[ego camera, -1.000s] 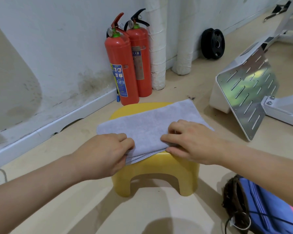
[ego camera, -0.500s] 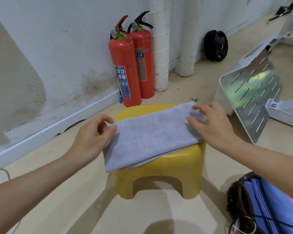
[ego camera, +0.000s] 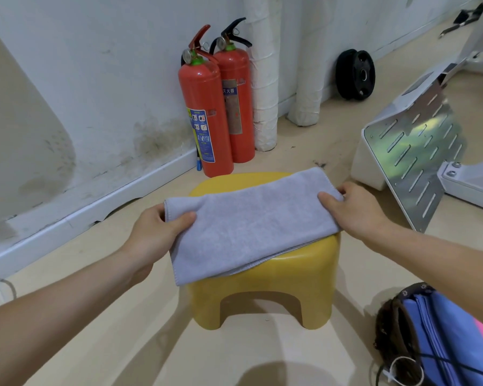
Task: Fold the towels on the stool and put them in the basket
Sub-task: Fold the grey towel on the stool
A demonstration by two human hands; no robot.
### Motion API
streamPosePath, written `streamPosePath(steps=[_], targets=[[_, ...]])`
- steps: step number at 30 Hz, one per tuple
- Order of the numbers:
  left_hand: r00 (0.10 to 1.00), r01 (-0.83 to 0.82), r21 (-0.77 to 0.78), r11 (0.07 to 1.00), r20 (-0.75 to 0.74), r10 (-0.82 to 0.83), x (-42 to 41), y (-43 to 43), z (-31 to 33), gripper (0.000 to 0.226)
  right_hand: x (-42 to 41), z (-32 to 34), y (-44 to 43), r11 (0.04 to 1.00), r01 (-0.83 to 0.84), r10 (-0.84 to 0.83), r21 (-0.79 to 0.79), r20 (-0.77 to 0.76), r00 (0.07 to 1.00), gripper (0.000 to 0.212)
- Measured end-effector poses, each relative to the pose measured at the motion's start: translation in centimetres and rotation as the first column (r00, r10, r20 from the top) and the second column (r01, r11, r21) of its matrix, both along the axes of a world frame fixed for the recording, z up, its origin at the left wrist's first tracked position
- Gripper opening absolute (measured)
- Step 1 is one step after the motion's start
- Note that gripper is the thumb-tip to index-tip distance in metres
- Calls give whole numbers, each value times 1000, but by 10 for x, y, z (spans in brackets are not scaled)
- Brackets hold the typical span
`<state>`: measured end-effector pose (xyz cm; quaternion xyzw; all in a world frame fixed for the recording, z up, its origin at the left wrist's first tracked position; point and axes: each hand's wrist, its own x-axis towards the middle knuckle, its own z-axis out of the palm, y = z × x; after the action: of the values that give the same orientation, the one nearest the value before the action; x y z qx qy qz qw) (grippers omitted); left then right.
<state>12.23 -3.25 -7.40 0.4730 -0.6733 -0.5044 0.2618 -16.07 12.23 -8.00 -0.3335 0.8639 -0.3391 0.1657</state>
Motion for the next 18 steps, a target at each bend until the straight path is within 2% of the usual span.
streamPosePath(steps=[2,6,7,9,11,12,14,16,18], targets=[[998,-23,19,1000,-62,24,2,-6,6,21,-1,4,-2,999,-15,16,-44,26,1000,26],[966,-129,107,986,-212,150,0,-16,18,19,4,14,-12,980,-92,80,-175,-75,994,19],[955,-180,119,976,-217,202,-1,-19,19,21,6,16,-15,983,-104,91,-153,-86,992,22],[946,-251,160,955,-171,277,2,-24,18,35,9,17,-20,990,-131,140,57,-199,970,29],[955,-239,215,947,-123,270,9,-25,14,42,11,17,-23,950,-116,233,290,-409,882,36],[966,-206,230,951,-107,235,12,-23,12,39,14,20,-23,938,-84,260,336,-526,810,40],[983,-141,238,961,-79,164,15,-20,8,27,20,21,-22,947,-116,305,300,-724,618,48],[995,-67,257,964,-49,82,19,-16,6,13,30,17,-22,927,-300,356,227,-785,506,55],[1000,17,288,958,-24,-11,22,-13,5,11,44,16,-26,849,-463,499,256,-680,538,57]])
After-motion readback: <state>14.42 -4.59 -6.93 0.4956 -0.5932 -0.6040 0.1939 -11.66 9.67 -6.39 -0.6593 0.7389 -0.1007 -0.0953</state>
